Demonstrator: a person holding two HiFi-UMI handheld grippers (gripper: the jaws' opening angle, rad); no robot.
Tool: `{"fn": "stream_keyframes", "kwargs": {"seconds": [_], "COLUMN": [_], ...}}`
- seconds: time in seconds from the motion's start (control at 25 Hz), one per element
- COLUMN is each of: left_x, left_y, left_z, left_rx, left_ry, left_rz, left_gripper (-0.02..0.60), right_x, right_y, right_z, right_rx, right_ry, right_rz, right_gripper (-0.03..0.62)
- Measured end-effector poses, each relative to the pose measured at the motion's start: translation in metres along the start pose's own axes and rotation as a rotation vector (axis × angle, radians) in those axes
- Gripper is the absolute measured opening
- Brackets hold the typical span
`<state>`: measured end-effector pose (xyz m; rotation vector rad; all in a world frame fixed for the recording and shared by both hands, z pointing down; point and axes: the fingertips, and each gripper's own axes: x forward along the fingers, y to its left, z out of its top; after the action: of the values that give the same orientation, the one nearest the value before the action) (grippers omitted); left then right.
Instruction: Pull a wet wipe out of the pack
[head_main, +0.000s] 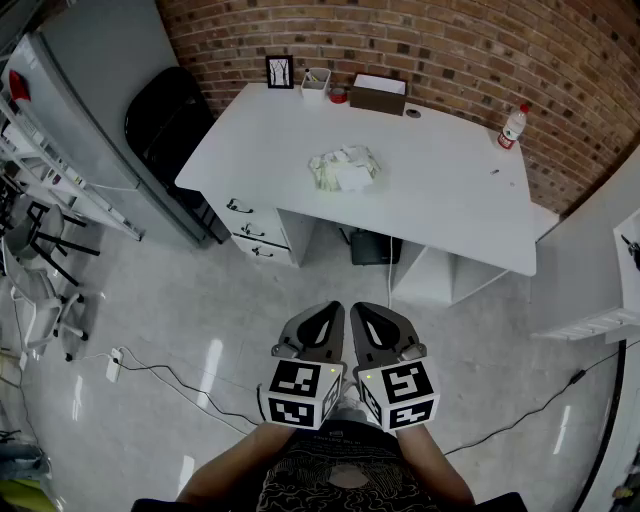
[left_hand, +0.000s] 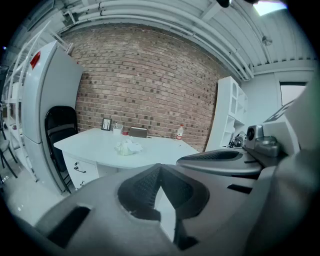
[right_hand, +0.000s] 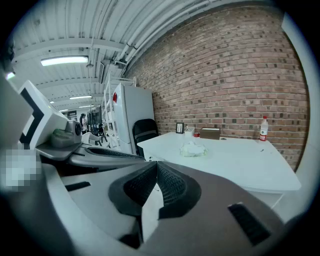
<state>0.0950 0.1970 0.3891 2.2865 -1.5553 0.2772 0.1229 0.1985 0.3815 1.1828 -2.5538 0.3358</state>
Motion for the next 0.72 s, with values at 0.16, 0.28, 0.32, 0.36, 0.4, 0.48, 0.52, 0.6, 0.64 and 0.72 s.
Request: {"fn": "stream_keyframes", "kwargs": {"seconds": [0.16,0.28,0.32,0.36,0.4,0.48,0.52,0.6,0.64,0.72], "left_x": [0.005,0.01,0.012,0.013,0.014,0.015,0.016,0.018,0.019,0.021], "left_y": [-0.005,-0.01,-0.011,-0.012,-0.013,-0.015,-0.015,-0.015,-0.014,-0.012], "left_z": [0.001,0.0,-0.001,-0.001,-0.001,-0.001,0.0,0.002,0.003,0.004], "left_rx": [-0.005,-0.004,-0.005,-0.005,-0.005,-0.005,-0.006,-0.007,-0.007,-0.011], "left_ry": [0.006,0.014,0.016,0.018,0.018,0.015,0.012,0.008,0.008,0.008], "left_rz": [0.007,0.015,0.018,0.021,0.026,0.035,0.038,0.047,0.05,0.054], "left_gripper": [0.011,0.011,0.011,0.011,0.011,0.011,0.011,0.011,0.011,0.011], "right_x": [-0.003,-0.003,-0.003,-0.003,-0.003,-0.002,-0.002,-0.002,-0.001,0.001], "right_y": [-0.008,-0.013,-0.014,-0.014,-0.014,-0.015,-0.016,-0.018,-0.019,-0.021], "right_z": [0.001,-0.002,-0.002,-0.003,-0.003,-0.003,-0.003,-0.001,0.0,0.003], "right_rx": [0.025,0.027,0.027,0.028,0.03,0.031,0.029,0.024,0.023,0.026], "right_ry": [-0.009,-0.001,0.0,-0.002,-0.004,-0.006,-0.006,-0.007,-0.008,-0.011], "right_rz": [0.011,0.028,0.036,0.048,0.061,0.082,0.087,0.088,0.088,0.09], "right_gripper": [0.02,0.02,0.02,0.02,0.02,0.02,0.02,0.02,0.02,0.02]}}
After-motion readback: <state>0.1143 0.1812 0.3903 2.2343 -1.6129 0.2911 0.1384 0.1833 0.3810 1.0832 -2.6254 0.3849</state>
